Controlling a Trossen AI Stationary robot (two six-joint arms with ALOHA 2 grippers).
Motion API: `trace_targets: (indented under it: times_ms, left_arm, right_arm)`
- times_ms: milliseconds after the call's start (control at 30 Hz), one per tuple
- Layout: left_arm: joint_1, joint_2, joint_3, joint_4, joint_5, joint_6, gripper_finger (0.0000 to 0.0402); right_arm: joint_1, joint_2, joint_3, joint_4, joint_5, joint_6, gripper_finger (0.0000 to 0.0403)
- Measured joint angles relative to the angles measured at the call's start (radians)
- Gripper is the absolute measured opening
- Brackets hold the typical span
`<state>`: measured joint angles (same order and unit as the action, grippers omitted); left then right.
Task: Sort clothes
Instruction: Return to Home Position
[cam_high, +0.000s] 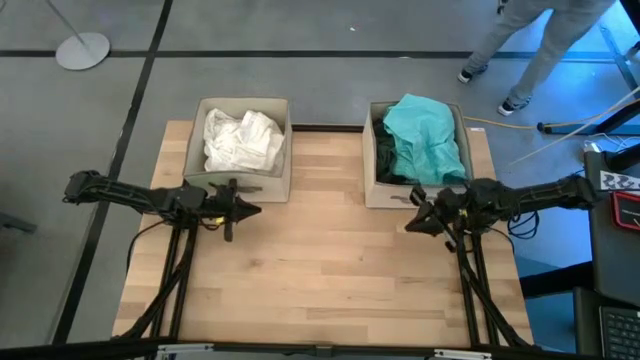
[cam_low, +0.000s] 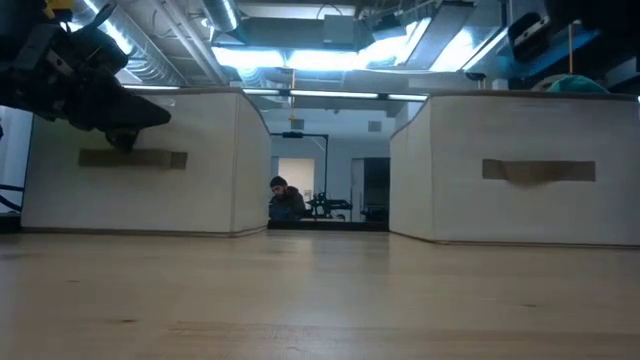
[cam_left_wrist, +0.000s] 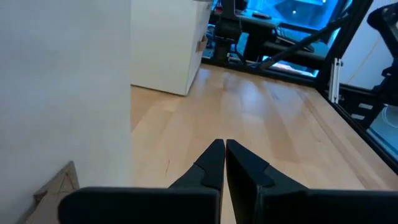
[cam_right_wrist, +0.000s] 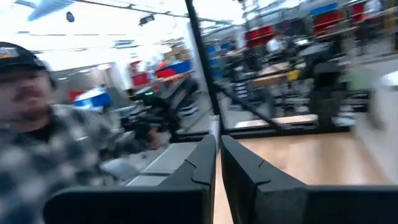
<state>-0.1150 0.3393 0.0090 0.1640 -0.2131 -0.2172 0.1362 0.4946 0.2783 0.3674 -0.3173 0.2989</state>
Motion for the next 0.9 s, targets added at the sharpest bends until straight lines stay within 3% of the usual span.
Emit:
trace_targets:
  times_ms: [100,400,667,900]
  left_arm:
    - [0.000,0.000,0.000,0.000,-0.006,-0.001,0.0008]
    - [0.000,0.000,0.000,0.001,-0.026,-0.013,0.0008]
    - [0.000,0.000,0.000,-0.004,-0.026,-0.014,0.0008]
    - [0.000,0.000,0.000,-0.004,-0.026,-0.016,0.0008]
  right_arm:
    - [0.092,0.029,0.000,0.024,0.075,-0.004,0.0028]
    - [0.365,0.231,0.001,0.018,0.646,-0.098,0.0028]
    - [0.381,0.232,-0.099,0.123,0.665,-0.106,0.0028]
    - [0.370,0.077,-0.260,0.206,0.666,-0.110,0.0028]
